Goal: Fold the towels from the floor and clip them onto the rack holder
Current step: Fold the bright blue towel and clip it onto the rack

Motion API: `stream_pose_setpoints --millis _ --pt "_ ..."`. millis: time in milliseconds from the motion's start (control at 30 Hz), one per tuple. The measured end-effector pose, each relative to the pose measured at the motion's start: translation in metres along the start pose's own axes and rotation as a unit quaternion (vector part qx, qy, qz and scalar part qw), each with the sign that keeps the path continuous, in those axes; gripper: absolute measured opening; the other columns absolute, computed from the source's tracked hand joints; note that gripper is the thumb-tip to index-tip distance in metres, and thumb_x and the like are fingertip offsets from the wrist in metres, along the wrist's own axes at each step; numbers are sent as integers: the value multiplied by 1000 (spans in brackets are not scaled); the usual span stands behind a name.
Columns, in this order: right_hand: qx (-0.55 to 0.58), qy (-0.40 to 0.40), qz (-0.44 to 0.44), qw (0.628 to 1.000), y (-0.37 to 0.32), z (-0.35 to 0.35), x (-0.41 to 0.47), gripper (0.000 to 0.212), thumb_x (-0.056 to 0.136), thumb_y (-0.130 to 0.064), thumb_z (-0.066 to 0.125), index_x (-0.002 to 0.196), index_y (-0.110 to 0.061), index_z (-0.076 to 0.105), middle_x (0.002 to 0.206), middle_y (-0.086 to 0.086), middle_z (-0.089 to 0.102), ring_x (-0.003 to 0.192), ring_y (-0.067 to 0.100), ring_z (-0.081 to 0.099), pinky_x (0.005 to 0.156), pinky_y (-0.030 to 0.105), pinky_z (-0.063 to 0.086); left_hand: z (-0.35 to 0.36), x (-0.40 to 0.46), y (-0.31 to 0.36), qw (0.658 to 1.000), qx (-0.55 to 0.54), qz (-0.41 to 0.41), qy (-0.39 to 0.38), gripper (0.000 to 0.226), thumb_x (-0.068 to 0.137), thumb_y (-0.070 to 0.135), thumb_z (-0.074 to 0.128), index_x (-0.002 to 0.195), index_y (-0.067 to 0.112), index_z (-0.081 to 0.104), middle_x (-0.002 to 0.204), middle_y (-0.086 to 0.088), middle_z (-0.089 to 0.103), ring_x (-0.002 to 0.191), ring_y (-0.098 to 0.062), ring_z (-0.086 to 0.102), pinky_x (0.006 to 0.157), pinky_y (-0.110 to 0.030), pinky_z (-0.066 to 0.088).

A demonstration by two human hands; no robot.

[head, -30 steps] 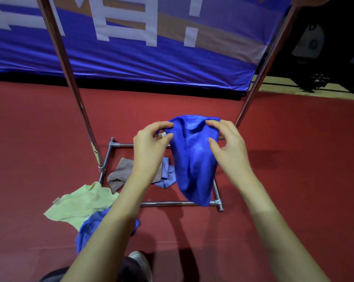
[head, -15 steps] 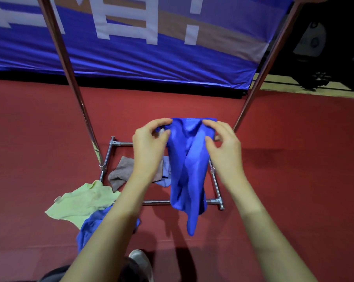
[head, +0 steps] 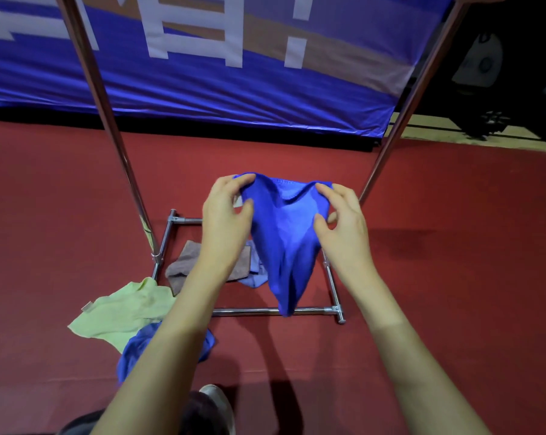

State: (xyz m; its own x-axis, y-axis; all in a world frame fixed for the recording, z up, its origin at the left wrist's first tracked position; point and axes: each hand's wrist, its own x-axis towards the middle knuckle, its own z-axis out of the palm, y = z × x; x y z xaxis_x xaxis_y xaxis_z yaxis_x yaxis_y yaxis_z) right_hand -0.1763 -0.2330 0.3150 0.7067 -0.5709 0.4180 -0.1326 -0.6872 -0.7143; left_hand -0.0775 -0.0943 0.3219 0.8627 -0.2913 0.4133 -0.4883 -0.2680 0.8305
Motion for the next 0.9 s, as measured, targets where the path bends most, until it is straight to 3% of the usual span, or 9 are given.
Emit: stream_pose_setpoints --millis 100,200,300,400,467,567,633,767,900 --pt "11 -18 -6 1000 -11 9 -6 49 81 3 51 127 -13 54 130 0 47 66 -8 43 81 22 42 14 -9 7 999 -13 24 -45 47 75 -9 55 119 5 60 117 -6 56 107 -7 48 93 2 27" --pt "40 -49 -15 998 -21 17 -12 46 84 0 50 127 -13 54 129 -1 47 81 1 49 87 27 45 22 -17 12 996 -31 25 -81 46 76 -8 57 119 7 60 118 -5 57 107 -5 49 93 1 28" --pt "71 -62 -12 995 -25 19 -16 45 85 0 50 127 -16 55 122 -9 48 73 1 50 79 23 44 23 -20 17 995 -70 -4 -74 38 81 1 62 117 11 62 113 2 58 102 -2 52 89 0 33" --pt "107 -88 -2 990 -26 14 -19 59 80 7 44 131 -23 51 114 -9 55 65 1 52 70 17 42 21 -21 19 994 -95 -27 -55 33 82 11 67 114 16 65 106 9 58 97 4 53 83 2 33" --pt "127 -108 16 986 -26 12 -20 67 78 3 40 133 -35 44 111 -10 61 68 10 60 73 31 52 21 -21 18 994 -100 -35 -41 34 80 13 70 114 16 66 106 7 60 98 1 55 85 -2 36" --pt "177 -135 33 974 -24 9 -18 67 76 -5 37 123 -52 40 112 -26 60 78 29 65 80 52 52 19 -21 18 993 -105 -39 -27 33 79 13 71 112 15 67 104 6 61 97 -2 57 86 -5 39" --pt "190 -141 31 971 -23 5 -16 64 80 -1 37 118 -53 40 112 -21 62 80 22 67 83 50 53 18 -20 17 994 -102 -29 -20 28 81 11 68 108 15 69 102 6 64 92 -3 59 86 -12 43" --pt "158 -117 15 981 -20 -1 -2 47 85 4 43 113 -32 53 102 -8 64 76 7 62 76 39 56 13 -17 7 990 -134 -39 -36 25 86 4 55 102 15 71 101 2 69 91 -9 64 87 -34 51" --pt "54 -120 -28 991 -15 -7 17 37 78 0 62 104 -26 62 104 -10 49 90 4 50 74 21 45 7 -15 7 975 -198 -74 -72 26 89 1 49 100 13 70 104 2 69 99 -10 64 91 -32 50"
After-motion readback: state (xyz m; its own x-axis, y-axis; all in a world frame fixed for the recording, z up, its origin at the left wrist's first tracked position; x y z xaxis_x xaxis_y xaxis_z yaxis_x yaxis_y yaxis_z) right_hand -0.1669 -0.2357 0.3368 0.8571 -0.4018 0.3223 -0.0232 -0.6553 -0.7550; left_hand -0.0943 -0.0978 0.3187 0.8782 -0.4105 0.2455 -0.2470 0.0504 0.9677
